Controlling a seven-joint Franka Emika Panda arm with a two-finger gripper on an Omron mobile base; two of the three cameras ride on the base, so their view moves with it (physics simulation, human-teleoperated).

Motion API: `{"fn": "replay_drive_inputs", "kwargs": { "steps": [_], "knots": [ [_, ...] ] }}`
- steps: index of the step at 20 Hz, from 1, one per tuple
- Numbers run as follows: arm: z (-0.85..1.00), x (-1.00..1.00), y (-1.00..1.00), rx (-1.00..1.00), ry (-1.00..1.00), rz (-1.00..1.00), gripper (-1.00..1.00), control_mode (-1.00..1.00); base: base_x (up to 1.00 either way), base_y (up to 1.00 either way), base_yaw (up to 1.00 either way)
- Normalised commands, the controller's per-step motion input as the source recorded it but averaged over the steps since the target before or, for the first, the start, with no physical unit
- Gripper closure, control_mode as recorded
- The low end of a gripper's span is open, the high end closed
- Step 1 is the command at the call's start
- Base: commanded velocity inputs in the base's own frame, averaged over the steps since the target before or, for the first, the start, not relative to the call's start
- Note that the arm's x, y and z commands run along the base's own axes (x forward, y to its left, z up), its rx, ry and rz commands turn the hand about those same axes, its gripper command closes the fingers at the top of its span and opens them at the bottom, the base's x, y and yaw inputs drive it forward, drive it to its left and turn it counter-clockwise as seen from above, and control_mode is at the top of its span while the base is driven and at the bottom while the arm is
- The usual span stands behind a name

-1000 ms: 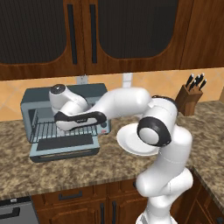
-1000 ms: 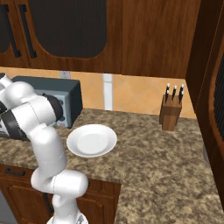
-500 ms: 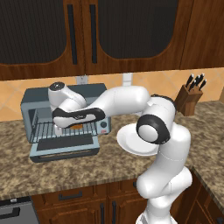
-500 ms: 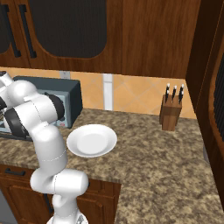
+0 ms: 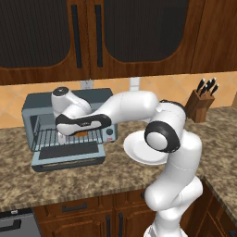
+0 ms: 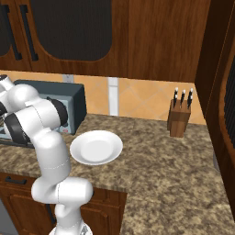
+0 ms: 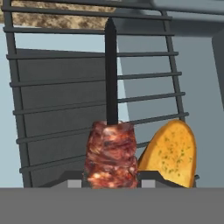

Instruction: Pick up the kebab skewer and baguette bread, and place them inside the toaster oven. Close the toaster oven door and start by setting the timer.

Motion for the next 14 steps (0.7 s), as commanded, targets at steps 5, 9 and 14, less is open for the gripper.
{"fn": "replay_drive_inputs", "kwargs": {
  "steps": [5, 9, 14],
  "knots": [
    [0.00, 0.00, 0.00, 0.00, 0.00, 0.00, -1.00, -1.00, 0.00, 0.00, 0.00],
    [0.00, 0.00, 0.00, 0.00, 0.00, 0.00, -1.00, -1.00, 0.00, 0.00, 0.00],
    [0.16, -0.58, 0.00, 0.04, -0.02, -0.04, -1.00, -1.00, 0.00, 0.00, 0.00]
  ]
}}
